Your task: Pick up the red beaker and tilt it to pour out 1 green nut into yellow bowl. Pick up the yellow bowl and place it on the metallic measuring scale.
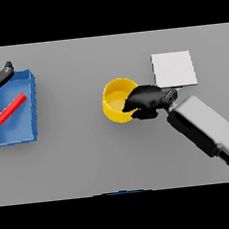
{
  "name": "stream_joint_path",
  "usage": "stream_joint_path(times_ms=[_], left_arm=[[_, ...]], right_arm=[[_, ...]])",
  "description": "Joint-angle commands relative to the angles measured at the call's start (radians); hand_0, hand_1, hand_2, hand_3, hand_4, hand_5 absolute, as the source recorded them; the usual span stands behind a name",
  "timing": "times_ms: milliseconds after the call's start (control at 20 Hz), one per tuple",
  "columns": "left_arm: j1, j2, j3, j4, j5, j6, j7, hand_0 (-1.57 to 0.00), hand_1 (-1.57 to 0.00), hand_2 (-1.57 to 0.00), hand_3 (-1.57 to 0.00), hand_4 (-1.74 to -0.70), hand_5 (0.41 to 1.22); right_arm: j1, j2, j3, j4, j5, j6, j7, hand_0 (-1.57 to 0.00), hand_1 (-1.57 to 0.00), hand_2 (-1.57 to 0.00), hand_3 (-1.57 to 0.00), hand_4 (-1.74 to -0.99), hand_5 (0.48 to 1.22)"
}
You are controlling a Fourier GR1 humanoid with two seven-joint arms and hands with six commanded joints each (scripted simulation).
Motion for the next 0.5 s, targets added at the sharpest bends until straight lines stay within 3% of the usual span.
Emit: stream_joint_path(times_ms=[0, 200, 300, 450], left_arm=[[0.004, -0.001, 0.001, 0.0, 0.001, 0.0, -0.009, 0.0, 0.0, 0.0, 0.0, -0.78, 0.727], [0.007, 0.009, 0.005, -0.014, 0.003, 0.004, -0.015, 0.0, 0.0, 0.0, 0.0, -0.79, 0.737], [0.012, 0.012, 0.011, -0.01, 0.009, -0.001, -0.025, 0.0, 0.0, 0.0, 0.0, -0.8, 0.737], [0.003, 0.009, 0.009, -0.006, 0.005, -0.001, -0.02, 0.0, 0.0, 0.0, 0.0, -0.8, 0.744]], right_arm=[[0.003, -0.006, -0.007, -0.024, -0.017, 0.016, 0.007, -1.53, -1.52, -1.52, -1.36, -1.714, 1.213], [-0.02, -0.054, -0.03, -0.07, -0.041, 0.043, 0.038, -1.55, -1.55, -1.55, -1.3, -1.721, 1.218], [-0.03, -0.059, -0.033, -0.073, -0.054, 0.057, 0.058, -1.56, -1.55, -1.56, -1.36, -1.724, 1.218], [-0.041, -0.075, -0.043, -0.071, -0.063, 0.049, 0.072, -1.57, -1.56, -1.56, -1.29, -1.723, 1.219]])
